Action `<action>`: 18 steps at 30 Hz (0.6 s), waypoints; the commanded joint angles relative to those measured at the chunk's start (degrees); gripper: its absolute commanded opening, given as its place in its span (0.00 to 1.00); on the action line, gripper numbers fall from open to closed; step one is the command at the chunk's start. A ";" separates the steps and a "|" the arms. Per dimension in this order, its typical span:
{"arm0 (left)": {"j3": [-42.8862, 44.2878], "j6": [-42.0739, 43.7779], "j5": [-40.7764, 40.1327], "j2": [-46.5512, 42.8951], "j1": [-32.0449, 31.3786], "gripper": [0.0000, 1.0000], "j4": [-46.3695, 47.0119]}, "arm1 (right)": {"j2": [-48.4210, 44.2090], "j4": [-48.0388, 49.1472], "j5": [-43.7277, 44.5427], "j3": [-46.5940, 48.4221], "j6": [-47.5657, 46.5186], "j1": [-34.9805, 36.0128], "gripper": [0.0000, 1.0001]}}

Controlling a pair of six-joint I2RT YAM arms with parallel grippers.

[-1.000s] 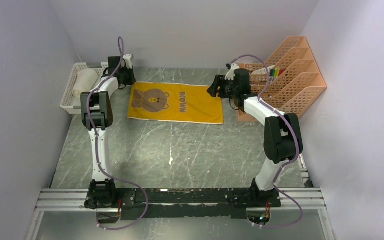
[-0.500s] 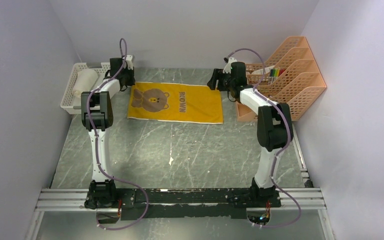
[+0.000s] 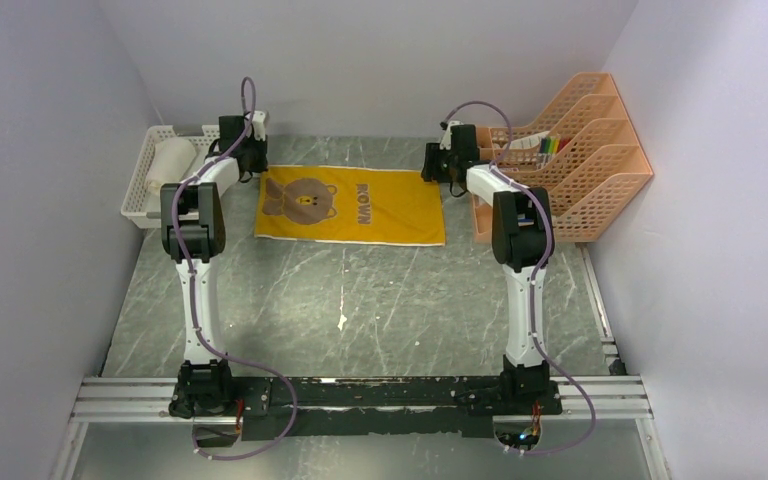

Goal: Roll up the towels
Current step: Fold the towel at the center of the board.

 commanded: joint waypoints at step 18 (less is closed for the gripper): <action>4.28 2.18 -2.34 -0.09 0.61 0.07 -2.96 | 3.44 0.04 5.30 2.06 -3.50 -0.88 0.00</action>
